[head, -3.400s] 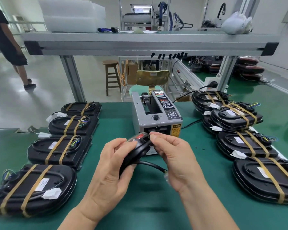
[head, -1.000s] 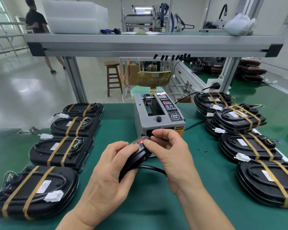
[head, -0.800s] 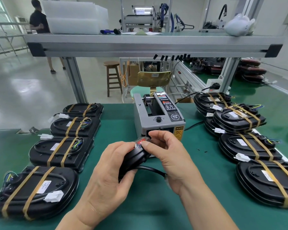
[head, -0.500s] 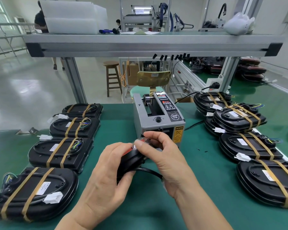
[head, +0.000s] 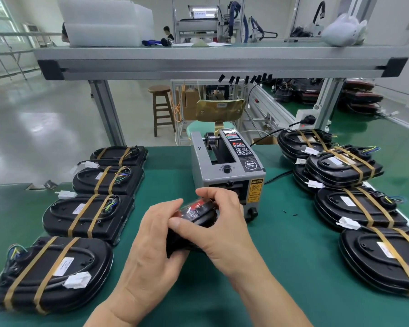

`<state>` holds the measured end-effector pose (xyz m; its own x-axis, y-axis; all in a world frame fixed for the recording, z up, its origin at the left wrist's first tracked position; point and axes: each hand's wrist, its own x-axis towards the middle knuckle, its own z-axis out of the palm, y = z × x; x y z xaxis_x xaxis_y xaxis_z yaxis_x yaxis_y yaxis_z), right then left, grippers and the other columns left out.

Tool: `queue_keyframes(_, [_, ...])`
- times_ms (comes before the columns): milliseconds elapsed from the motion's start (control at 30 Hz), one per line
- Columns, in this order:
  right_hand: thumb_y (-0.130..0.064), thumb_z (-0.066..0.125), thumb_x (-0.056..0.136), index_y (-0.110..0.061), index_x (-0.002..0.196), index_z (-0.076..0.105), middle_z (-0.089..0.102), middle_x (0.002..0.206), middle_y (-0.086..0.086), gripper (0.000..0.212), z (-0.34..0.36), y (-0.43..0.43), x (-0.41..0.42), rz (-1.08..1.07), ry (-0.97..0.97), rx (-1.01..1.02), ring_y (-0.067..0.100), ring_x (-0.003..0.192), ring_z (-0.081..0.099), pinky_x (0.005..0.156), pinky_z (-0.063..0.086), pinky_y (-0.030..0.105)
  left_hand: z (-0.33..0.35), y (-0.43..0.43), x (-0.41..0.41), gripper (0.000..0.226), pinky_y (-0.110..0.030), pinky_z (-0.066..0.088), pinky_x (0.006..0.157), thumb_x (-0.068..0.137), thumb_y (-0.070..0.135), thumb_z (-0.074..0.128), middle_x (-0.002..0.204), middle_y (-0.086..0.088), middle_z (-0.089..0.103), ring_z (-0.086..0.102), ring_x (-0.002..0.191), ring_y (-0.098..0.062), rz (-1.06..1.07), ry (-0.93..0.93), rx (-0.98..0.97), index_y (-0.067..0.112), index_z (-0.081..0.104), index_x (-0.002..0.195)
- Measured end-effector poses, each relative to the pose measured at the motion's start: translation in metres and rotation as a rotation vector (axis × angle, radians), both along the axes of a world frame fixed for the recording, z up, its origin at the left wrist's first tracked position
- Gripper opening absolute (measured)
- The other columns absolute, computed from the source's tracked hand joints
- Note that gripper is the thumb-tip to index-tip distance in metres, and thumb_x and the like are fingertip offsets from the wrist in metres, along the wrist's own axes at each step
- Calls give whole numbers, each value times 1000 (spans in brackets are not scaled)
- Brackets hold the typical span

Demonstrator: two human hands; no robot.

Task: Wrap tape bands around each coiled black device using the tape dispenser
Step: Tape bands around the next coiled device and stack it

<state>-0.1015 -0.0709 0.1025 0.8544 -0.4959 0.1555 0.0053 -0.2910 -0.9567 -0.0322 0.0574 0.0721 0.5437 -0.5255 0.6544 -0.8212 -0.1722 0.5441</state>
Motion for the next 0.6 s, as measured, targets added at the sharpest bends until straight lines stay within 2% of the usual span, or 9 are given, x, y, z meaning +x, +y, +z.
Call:
queue_keyframes(100, [-66,73,50,-44,123,51,44,120,-34,80,0,-17,-7,104,6,-70,-8,122,41,96,35,7,-5,3,2,73,-26,40,104,66,1,69,123,7,51,51,118,-12,23,-16,-24,19,44,132])
queue_keyframes(167, [-63,73,57,-45,126,51,47,127,-30,75,-3,-32,-11,150,15,-122,-6,127,41,104,35,14,-6,4,1,64,-29,40,103,73,9,67,124,1,52,52,117,-16,38,-9,-54,18,44,131])
queue_keyframes(267, [-54,75,67,-45,133,51,47,139,-26,71,-10,-47,-15,267,41,-118,-3,136,38,115,31,27,-8,3,-3,57,-30,40,104,77,25,59,125,4,51,52,117,-20,38,25,-105,18,45,131])
queue_keyframes(367, [-33,80,76,-46,136,49,50,141,-24,69,-18,-50,-14,382,42,-25,-3,138,38,117,26,29,-8,4,-5,55,-31,43,101,76,26,61,123,-1,56,55,115,-19,23,74,-161,16,48,129])
queue_keyframes(433, [-22,82,79,-43,133,50,57,134,-19,66,-21,-49,-9,388,1,-7,0,131,47,113,31,24,-6,5,-6,53,-26,45,98,77,27,63,120,-4,58,58,111,-15,3,101,-184,15,51,127])
queue_keyframes(500, [-15,82,79,-37,126,54,65,122,-13,59,-22,-43,-5,388,-49,15,6,118,58,102,41,18,-4,4,-7,53,-24,47,94,79,29,66,116,-4,61,61,107,-15,-17,132,-190,13,50,126])
queue_keyframes(600, [-11,85,75,-28,118,59,69,111,-4,53,-20,-39,-5,356,-138,37,11,105,65,92,47,19,5,5,-6,50,-30,49,93,81,31,64,116,-1,61,61,107,-20,-73,162,-162,15,50,126])
